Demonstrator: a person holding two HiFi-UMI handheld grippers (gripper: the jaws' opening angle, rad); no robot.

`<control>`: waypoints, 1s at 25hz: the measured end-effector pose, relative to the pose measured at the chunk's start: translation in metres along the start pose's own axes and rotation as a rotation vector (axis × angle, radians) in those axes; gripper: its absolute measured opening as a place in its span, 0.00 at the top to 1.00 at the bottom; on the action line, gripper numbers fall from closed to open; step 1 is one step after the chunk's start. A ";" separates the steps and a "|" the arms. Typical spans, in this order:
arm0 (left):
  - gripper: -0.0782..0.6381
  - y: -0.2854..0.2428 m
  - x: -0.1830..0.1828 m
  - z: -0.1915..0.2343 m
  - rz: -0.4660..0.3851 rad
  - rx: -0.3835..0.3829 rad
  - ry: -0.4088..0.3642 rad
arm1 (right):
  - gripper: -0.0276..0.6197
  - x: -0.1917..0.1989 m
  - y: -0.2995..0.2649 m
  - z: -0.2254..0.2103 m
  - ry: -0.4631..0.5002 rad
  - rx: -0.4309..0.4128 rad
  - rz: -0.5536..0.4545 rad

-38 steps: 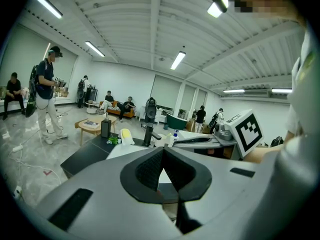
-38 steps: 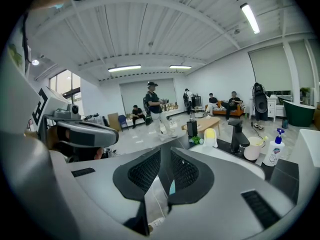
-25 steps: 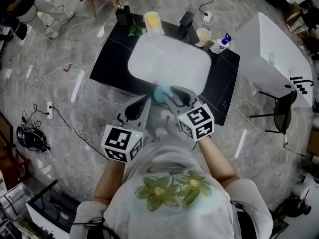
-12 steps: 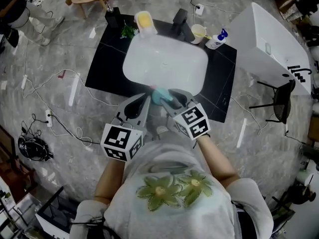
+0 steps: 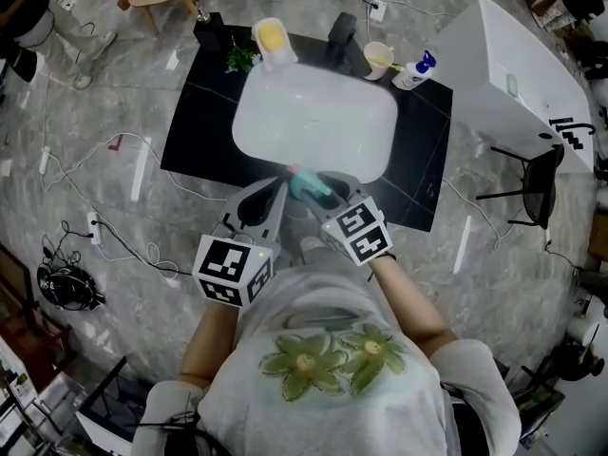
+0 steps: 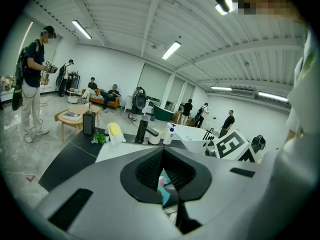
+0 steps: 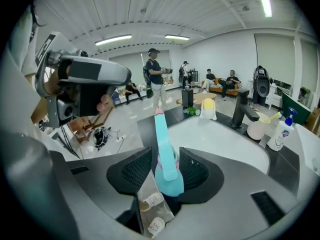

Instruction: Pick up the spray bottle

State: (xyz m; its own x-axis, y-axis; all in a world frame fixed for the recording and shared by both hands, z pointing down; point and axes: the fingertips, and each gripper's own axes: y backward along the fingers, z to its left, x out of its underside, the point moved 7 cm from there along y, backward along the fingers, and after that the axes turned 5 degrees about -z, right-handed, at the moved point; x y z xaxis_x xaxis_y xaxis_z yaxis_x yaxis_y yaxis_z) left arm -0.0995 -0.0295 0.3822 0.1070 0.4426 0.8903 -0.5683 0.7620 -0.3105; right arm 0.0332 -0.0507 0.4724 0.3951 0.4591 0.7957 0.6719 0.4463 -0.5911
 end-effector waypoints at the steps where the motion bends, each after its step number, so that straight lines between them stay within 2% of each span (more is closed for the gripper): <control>1: 0.88 -0.001 0.001 0.001 0.008 0.004 0.004 | 0.73 0.001 -0.002 0.001 0.003 0.005 0.007; 6: 0.88 -0.014 0.002 0.008 0.048 0.032 0.010 | 0.73 0.004 -0.014 0.000 0.036 0.021 0.049; 12: 0.88 -0.025 -0.010 0.019 0.034 0.031 -0.001 | 0.73 0.005 -0.024 -0.006 0.035 0.018 0.075; 25: 0.88 -0.017 -0.011 0.030 0.024 0.014 -0.008 | 0.73 0.007 -0.025 -0.001 0.093 0.067 0.050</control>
State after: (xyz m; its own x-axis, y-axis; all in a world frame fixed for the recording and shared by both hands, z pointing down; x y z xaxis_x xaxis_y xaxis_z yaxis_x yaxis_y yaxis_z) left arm -0.1159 -0.0612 0.3881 0.0865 0.4566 0.8855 -0.5818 0.7446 -0.3271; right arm 0.0199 -0.0596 0.4927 0.4856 0.4101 0.7720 0.6077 0.4764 -0.6354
